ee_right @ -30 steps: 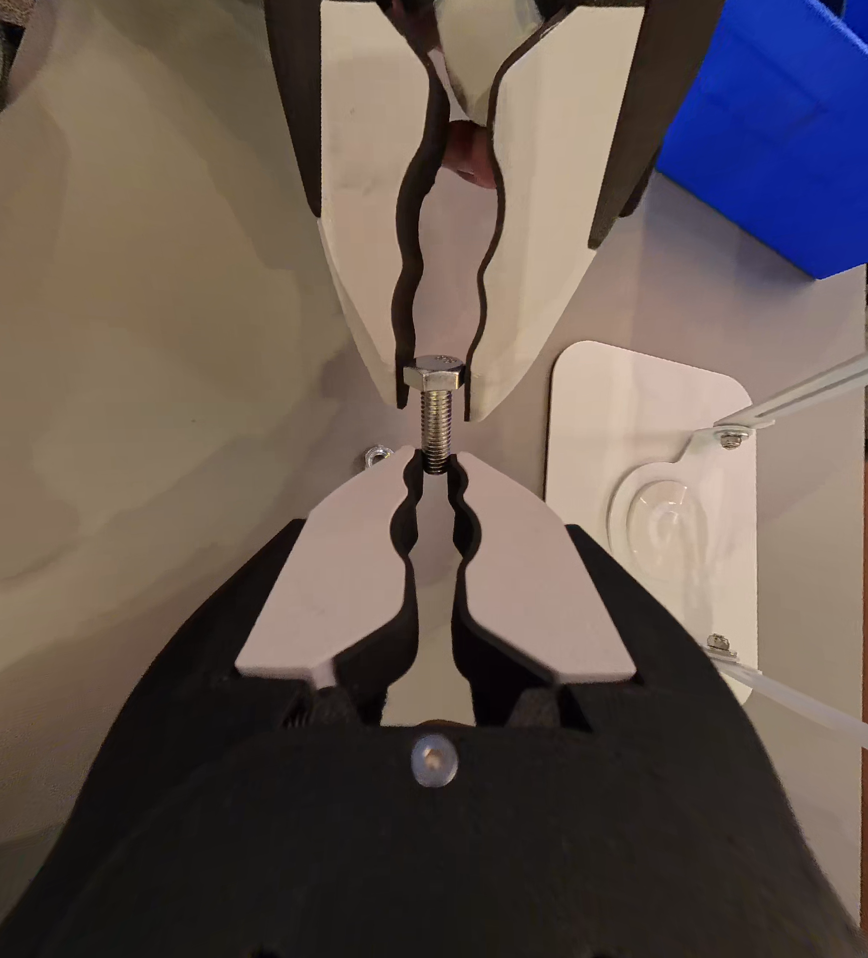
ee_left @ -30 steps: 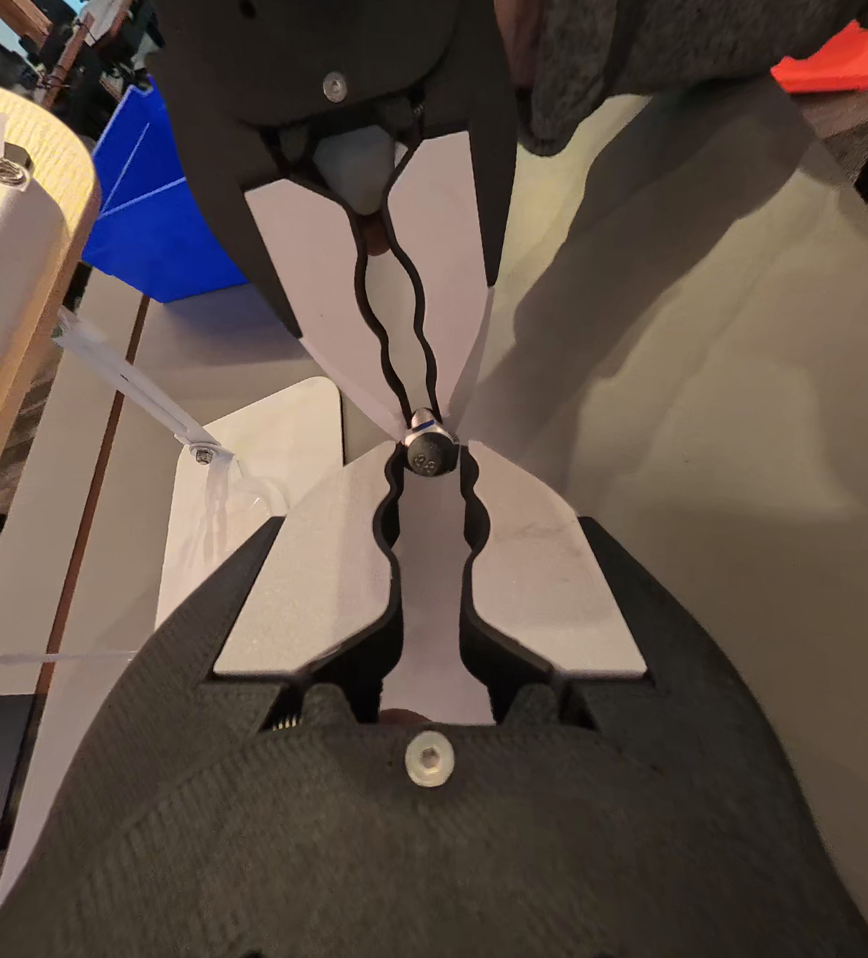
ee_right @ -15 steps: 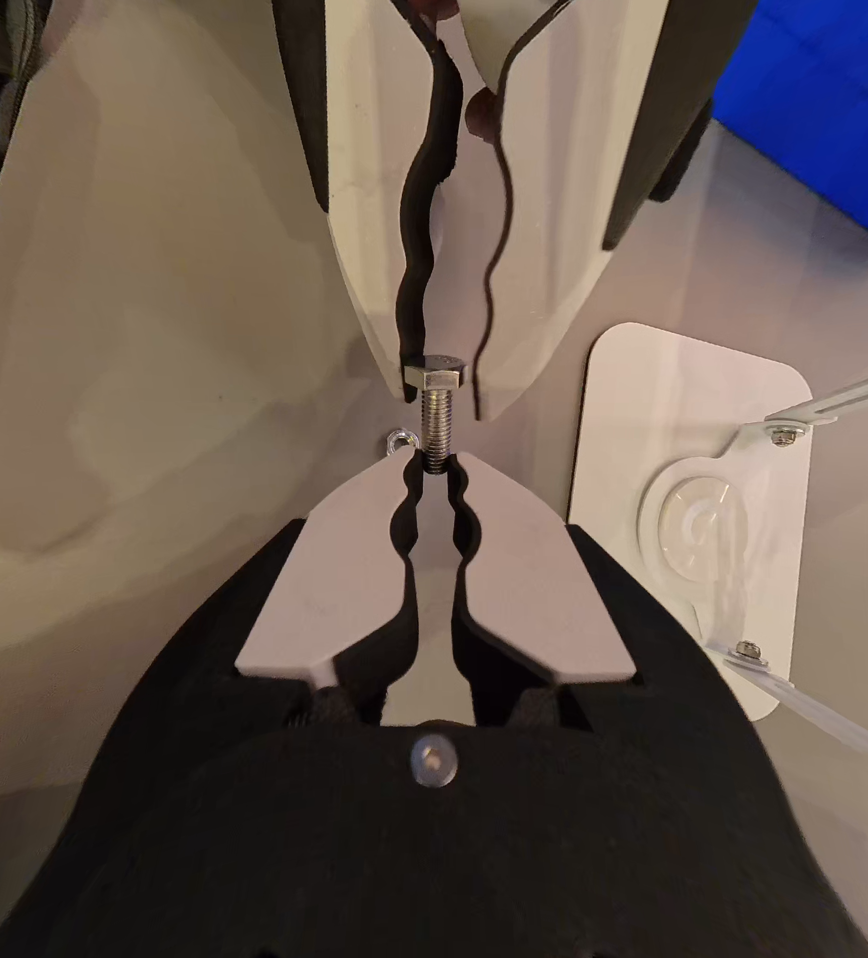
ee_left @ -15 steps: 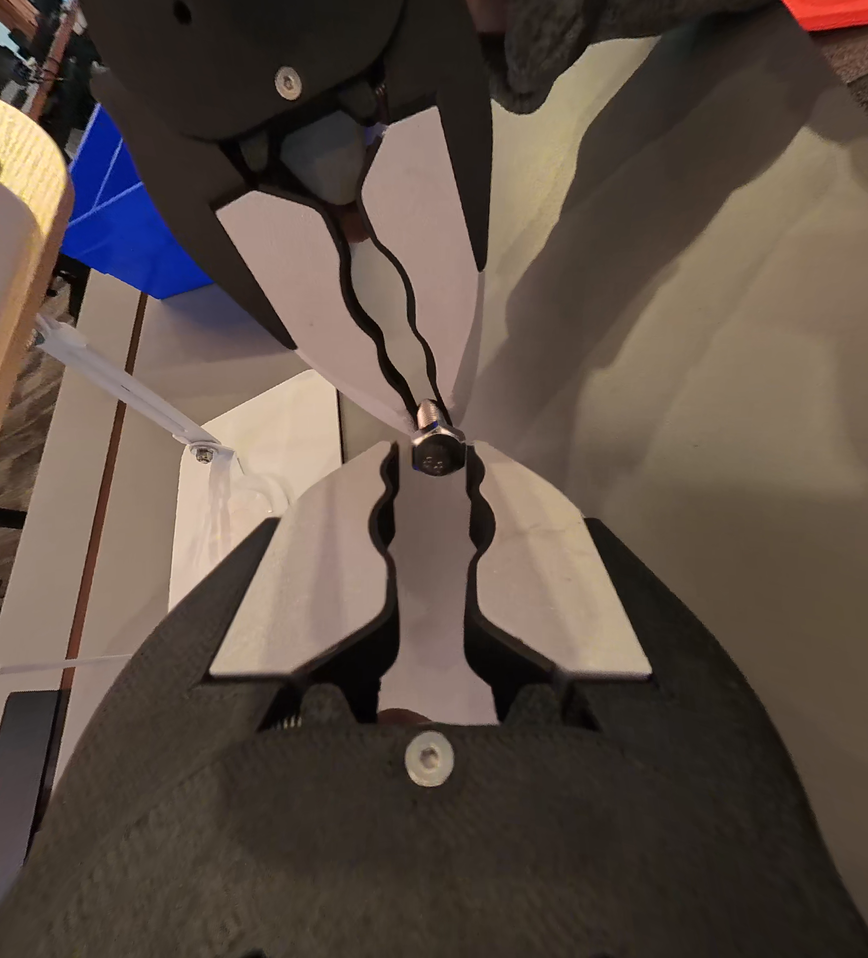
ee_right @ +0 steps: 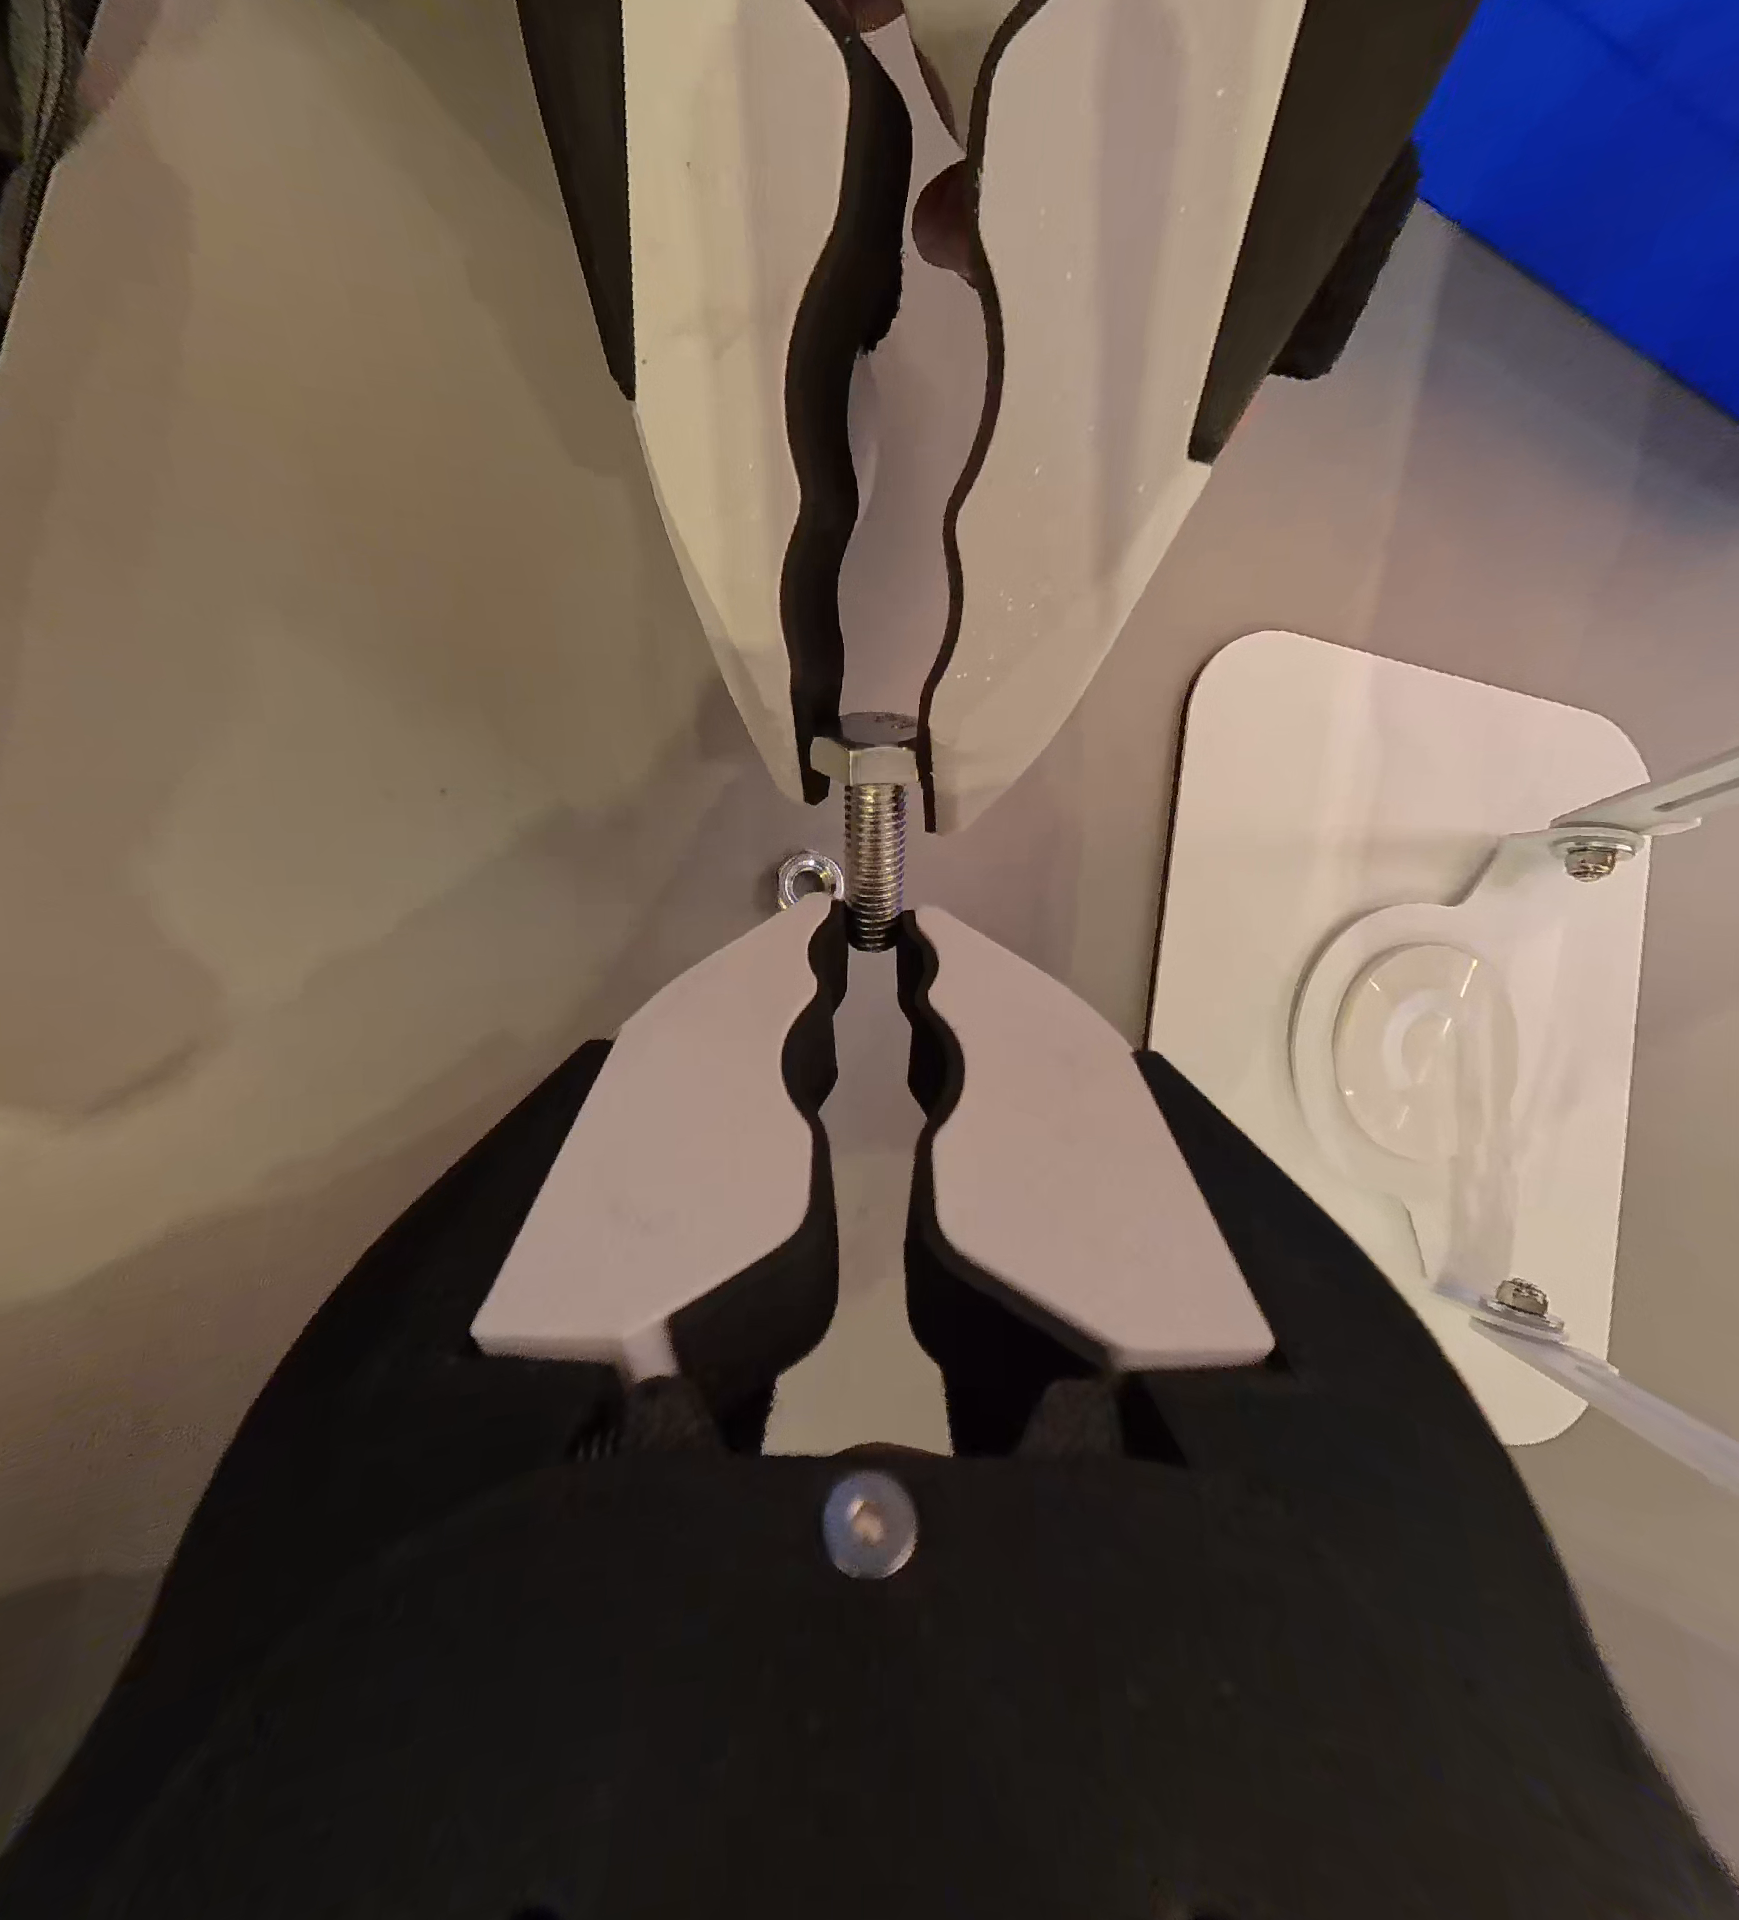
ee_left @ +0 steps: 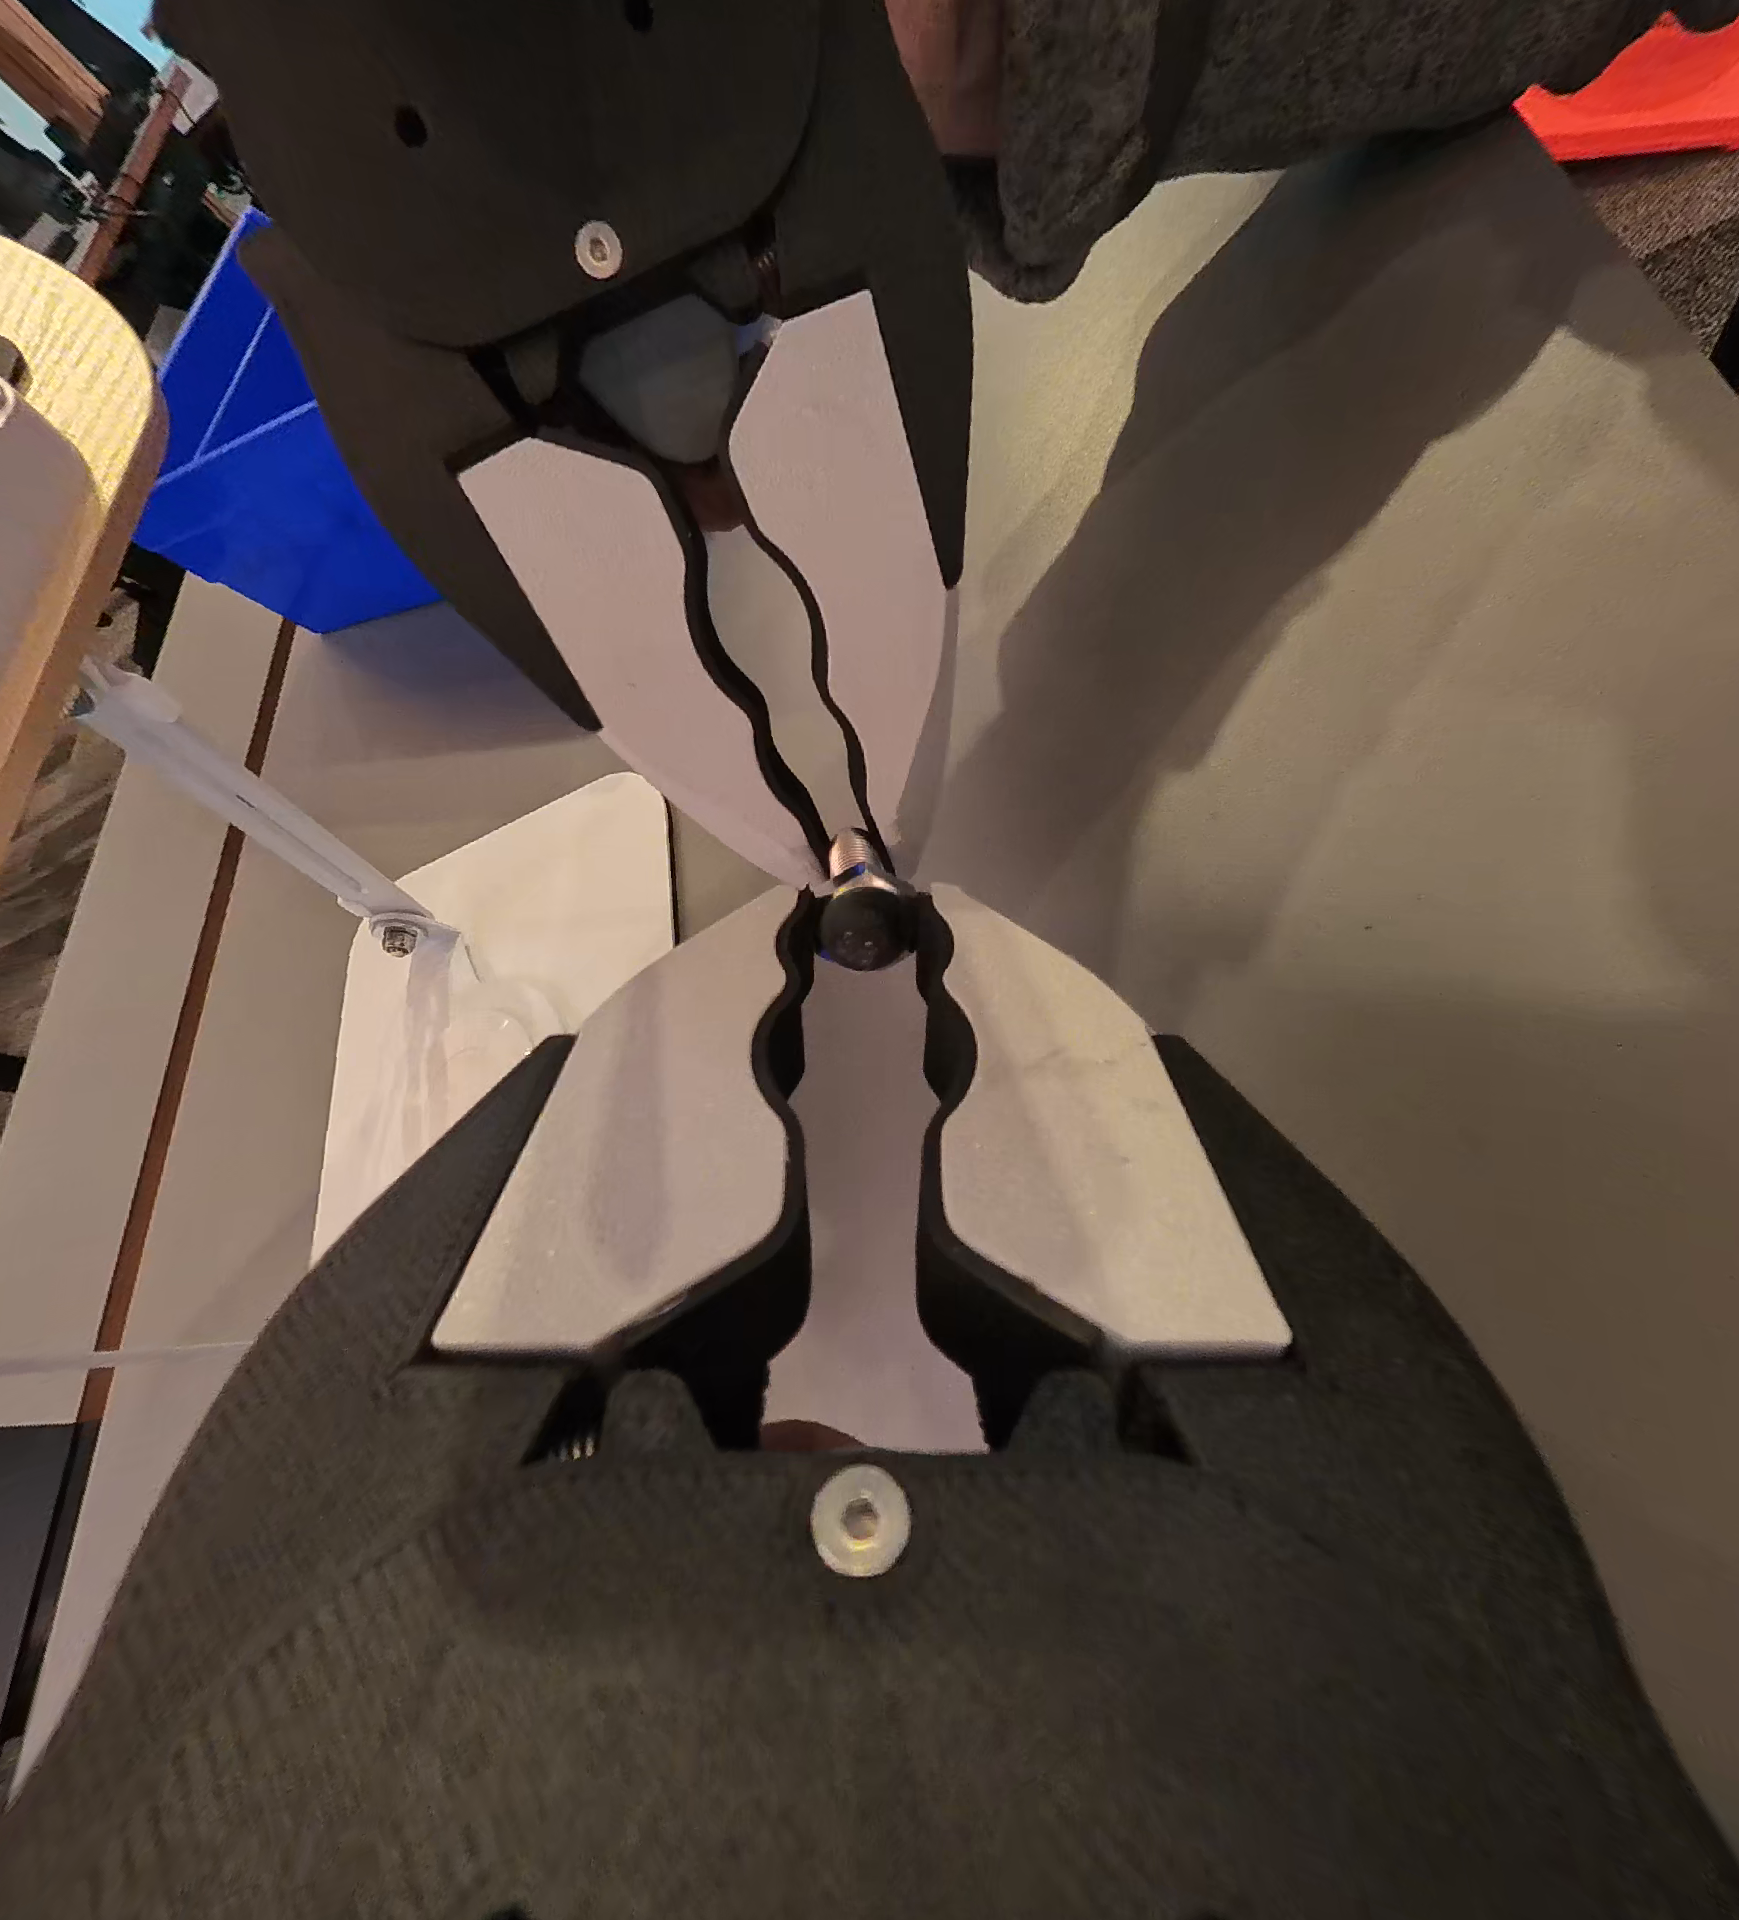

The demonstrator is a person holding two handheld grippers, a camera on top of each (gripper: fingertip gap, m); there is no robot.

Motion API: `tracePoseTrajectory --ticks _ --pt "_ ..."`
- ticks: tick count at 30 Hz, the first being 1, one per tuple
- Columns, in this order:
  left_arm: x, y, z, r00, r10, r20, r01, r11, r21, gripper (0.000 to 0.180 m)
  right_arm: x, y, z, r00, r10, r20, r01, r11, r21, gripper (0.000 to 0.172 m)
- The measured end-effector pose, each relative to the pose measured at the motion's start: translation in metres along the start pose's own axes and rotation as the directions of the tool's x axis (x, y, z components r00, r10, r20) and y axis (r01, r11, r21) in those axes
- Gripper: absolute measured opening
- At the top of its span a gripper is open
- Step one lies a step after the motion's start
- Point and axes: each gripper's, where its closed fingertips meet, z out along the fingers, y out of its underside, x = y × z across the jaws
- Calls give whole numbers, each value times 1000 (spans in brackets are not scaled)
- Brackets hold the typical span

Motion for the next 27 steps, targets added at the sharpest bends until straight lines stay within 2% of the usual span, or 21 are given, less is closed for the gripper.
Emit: tracePoseTrajectory --ticks 8,11,27 --pt "0 2 2 1000 -14 -4 14 1000 -12 23 -2 -5 -2 1000 4 13 -4 999 33 9" --pt "1 0 0 1000 21 7 -21 1000 -9 18 -2 -7 -3 1000 4 17 -5 999 47 9" --pt "-2 -2 -3 1000 -6 9 6 1000 12 17 1 -3 -3 1000 14 5 -14 999 38 9"
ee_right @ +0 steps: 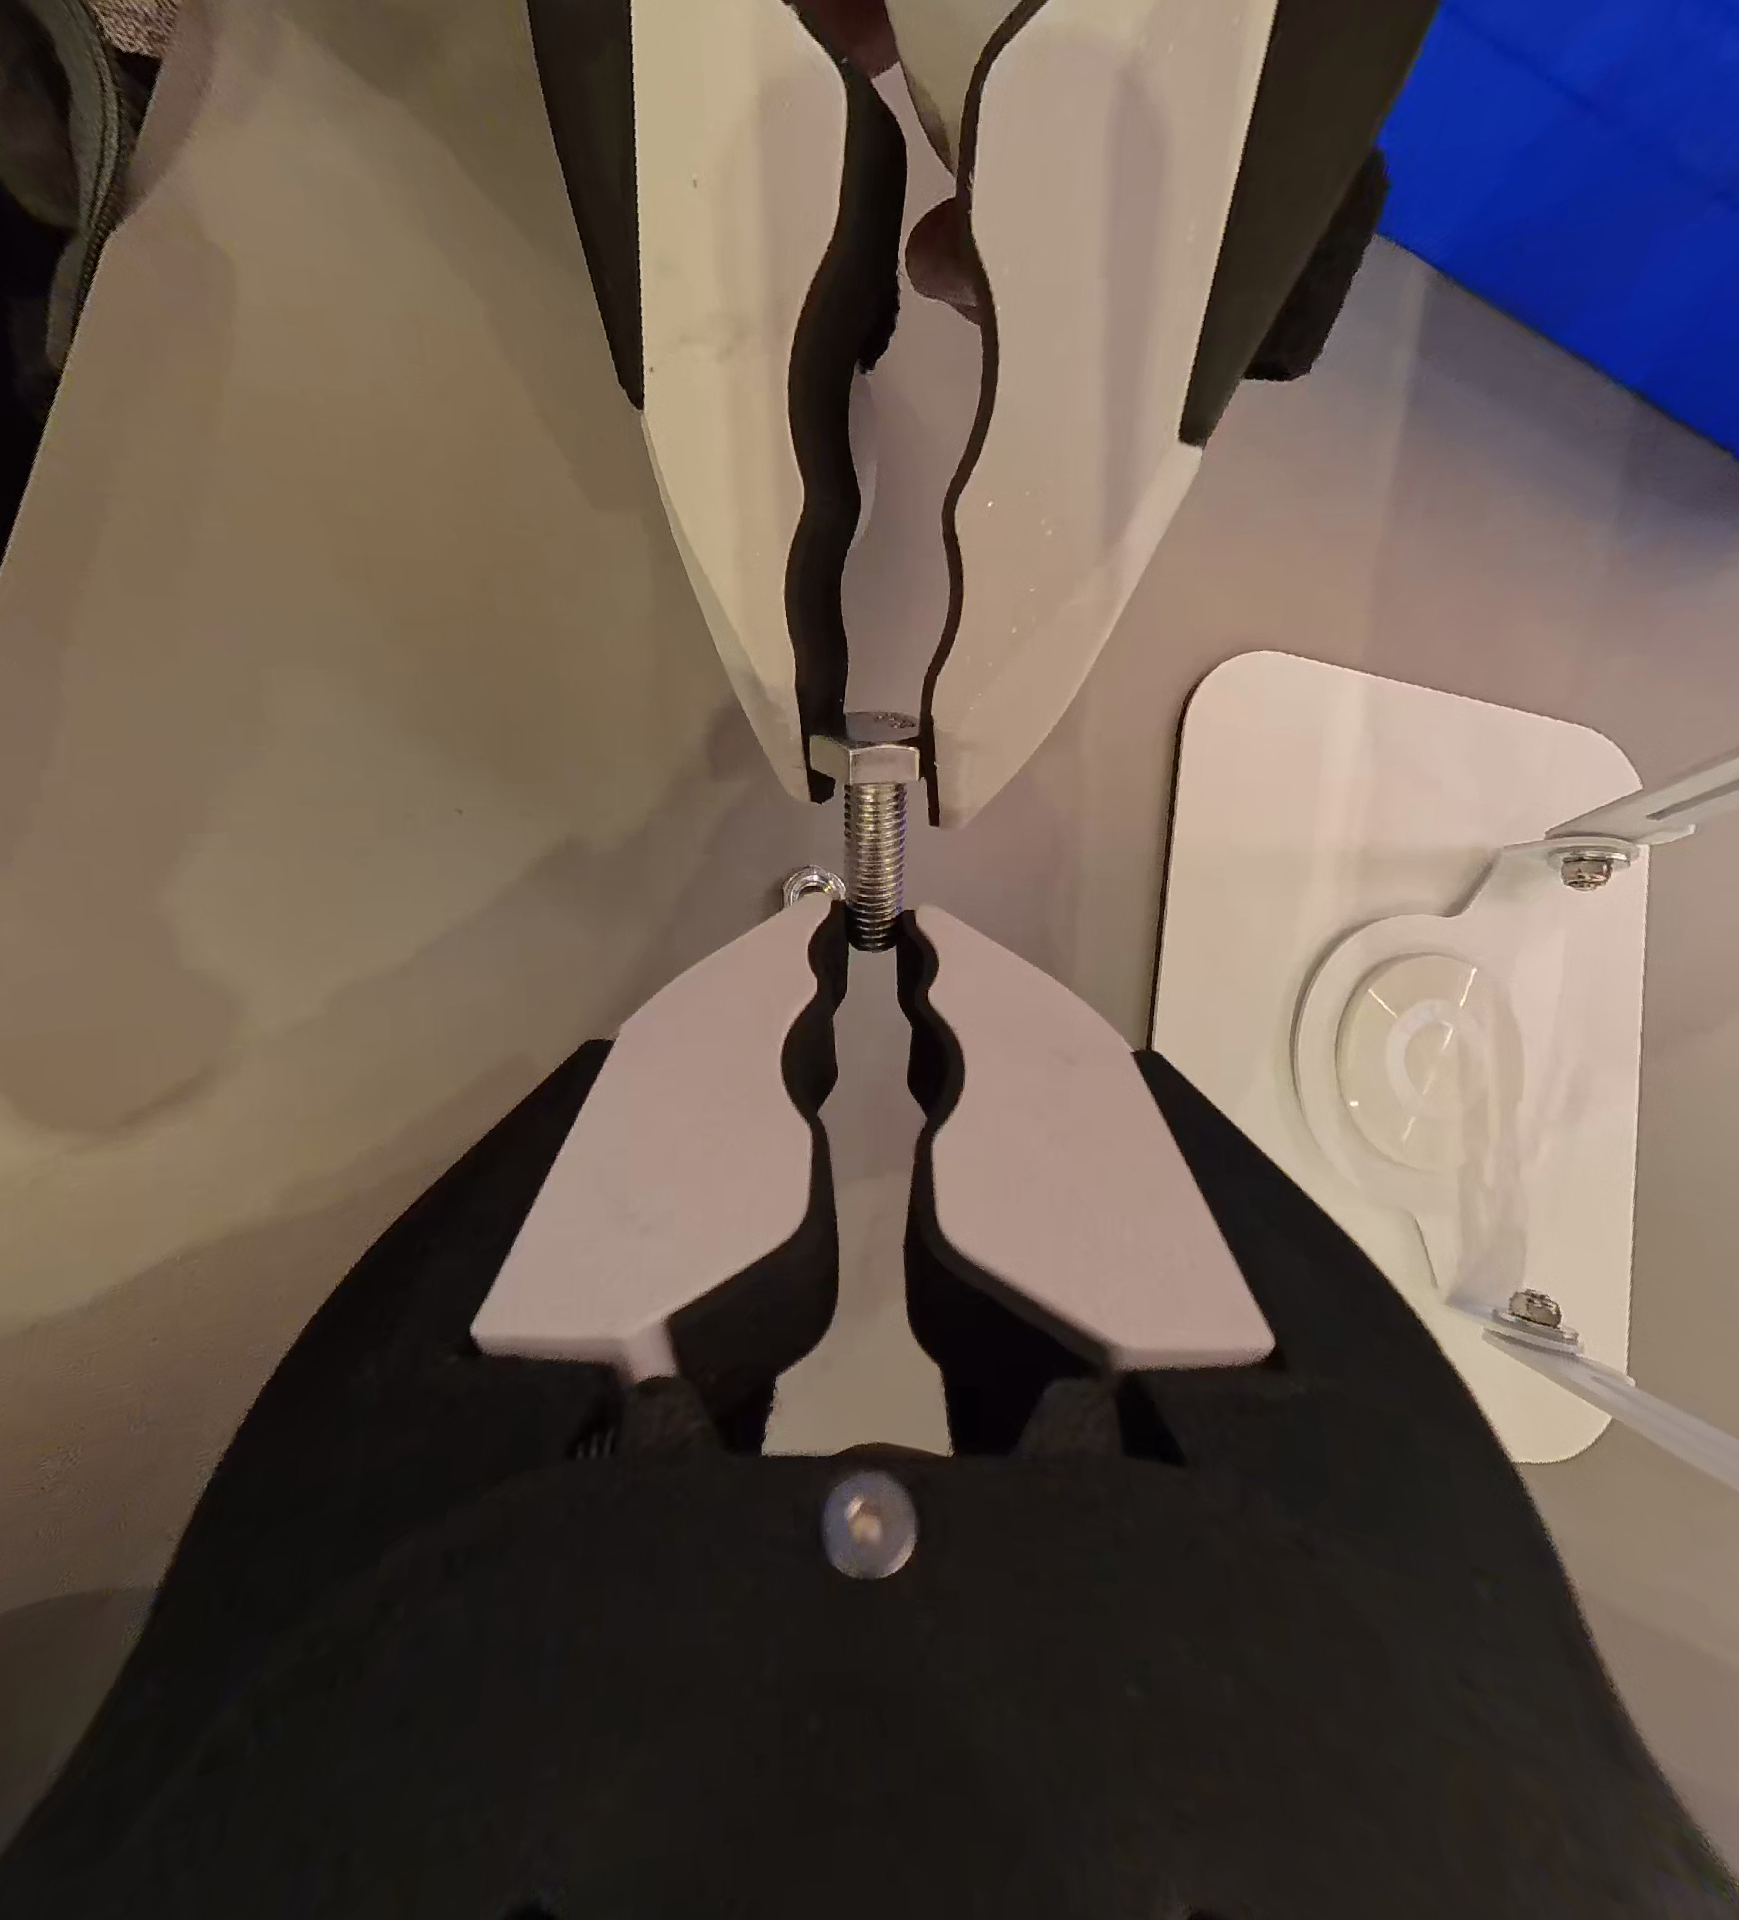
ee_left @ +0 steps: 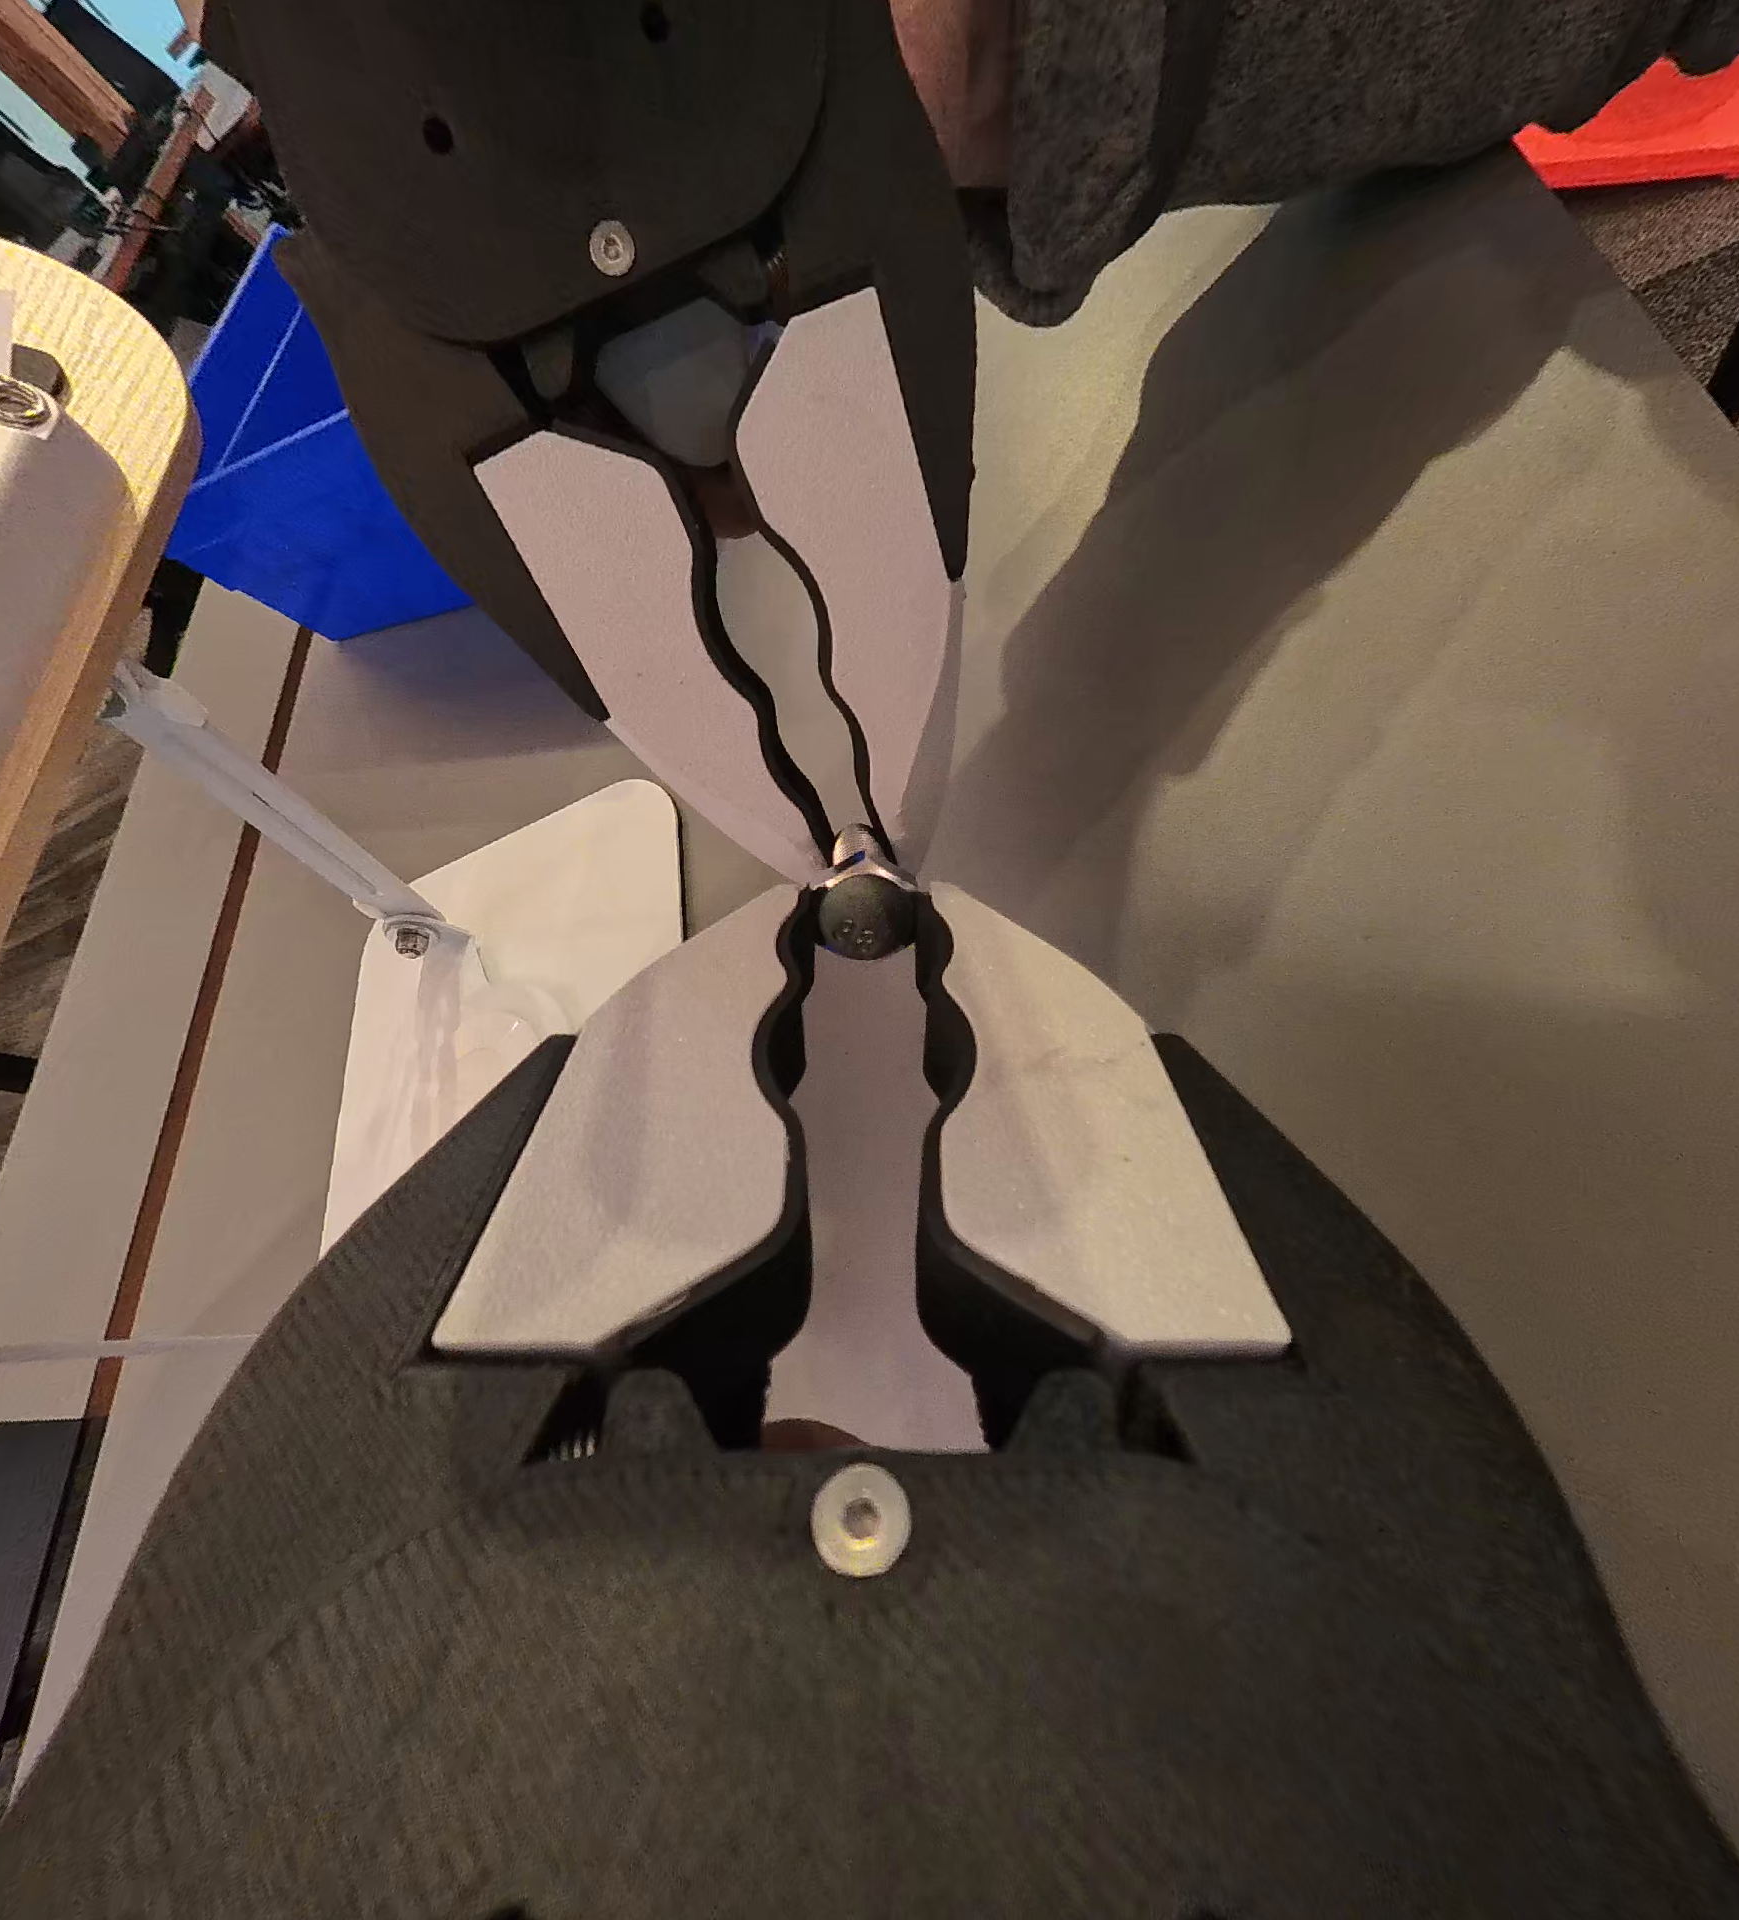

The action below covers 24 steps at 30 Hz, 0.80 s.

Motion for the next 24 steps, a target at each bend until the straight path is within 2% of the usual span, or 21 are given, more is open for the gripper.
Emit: tracePoseTrajectory --ticks 14,19,24 --pt "-10 -3 -10 997 -60 42 58 997 49 17 8 -1 -9 998 51 -31 -50 998 27 9" --pt "-26 -2 -37 978 -192 80 178 971 159 17 6 15 -4 986 164 14 -164 986 15 16" --pt "-28 7 -54 940 -336 58 312 917 248 17 -8 19 23 991 122 62 -119 992 -46 24"
